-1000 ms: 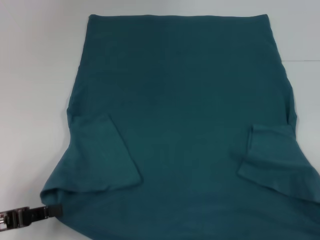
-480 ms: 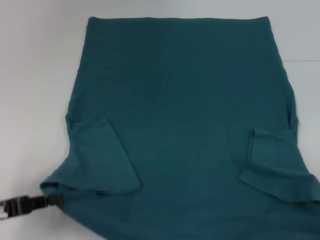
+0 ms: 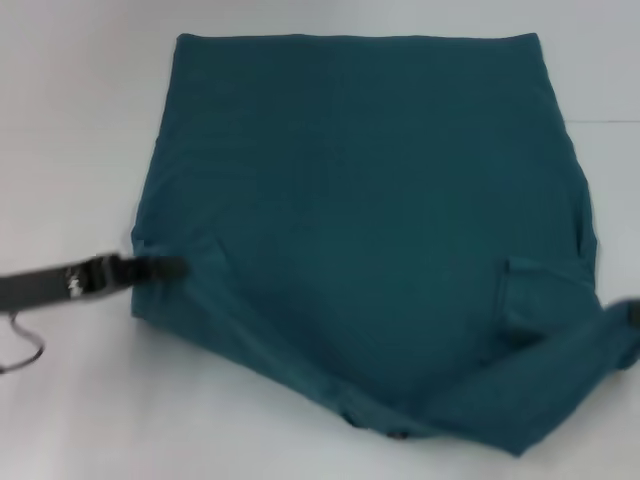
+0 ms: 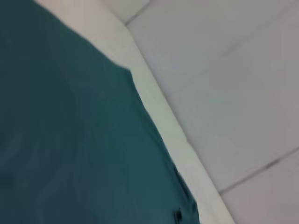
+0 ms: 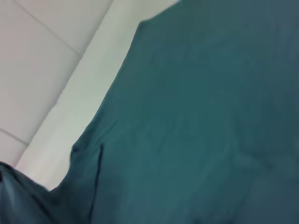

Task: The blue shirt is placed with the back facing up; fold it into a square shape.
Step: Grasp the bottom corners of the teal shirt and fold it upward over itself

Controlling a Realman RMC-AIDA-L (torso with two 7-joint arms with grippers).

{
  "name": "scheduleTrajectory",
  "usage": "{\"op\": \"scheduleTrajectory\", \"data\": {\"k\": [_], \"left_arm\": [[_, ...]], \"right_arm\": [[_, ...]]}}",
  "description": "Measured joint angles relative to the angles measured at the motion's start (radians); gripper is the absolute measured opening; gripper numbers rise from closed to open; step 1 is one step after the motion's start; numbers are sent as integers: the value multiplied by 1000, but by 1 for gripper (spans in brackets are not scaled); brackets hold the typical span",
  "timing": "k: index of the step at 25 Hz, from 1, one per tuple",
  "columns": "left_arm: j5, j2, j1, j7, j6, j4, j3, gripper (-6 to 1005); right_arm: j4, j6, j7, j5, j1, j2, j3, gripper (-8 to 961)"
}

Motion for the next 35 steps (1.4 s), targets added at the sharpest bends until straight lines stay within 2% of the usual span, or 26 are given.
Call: {"op": "scheduleTrajectory", "data": {"k": [5, 6, 7, 12, 15, 19, 26, 35], "left_arm": [[-61, 0, -74, 7, -168, -79, 1, 89], [-61, 0, -74, 7, -168, -79, 1, 90], [-101, -3, -90, 16, -235, -103, 2, 90], [-193, -10, -138, 74, -419, -184, 4, 94], [-241, -18, -169, 131, -527, -240, 3, 97], [-284, -40, -200, 183, -643, -267, 3, 100], [-374, -51, -214, 243, -744, -279, 2, 105], [-456, -52, -212, 268, -793, -286, 1, 112]], "right_arm": [[7, 143, -5, 1, 88, 3, -4, 45], [12, 174, -8, 2, 102, 4, -6, 45], [22, 209, -14, 2, 120, 4, -10, 45], [117, 422, -61, 3, 207, -5, -61, 46], [170, 591, -111, 4, 258, 7, -97, 47], [233, 747, -176, 10, 321, 22, -121, 47], [261, 918, -230, 11, 390, 43, -140, 48], [266, 997, -234, 33, 431, 27, -167, 49]]}}
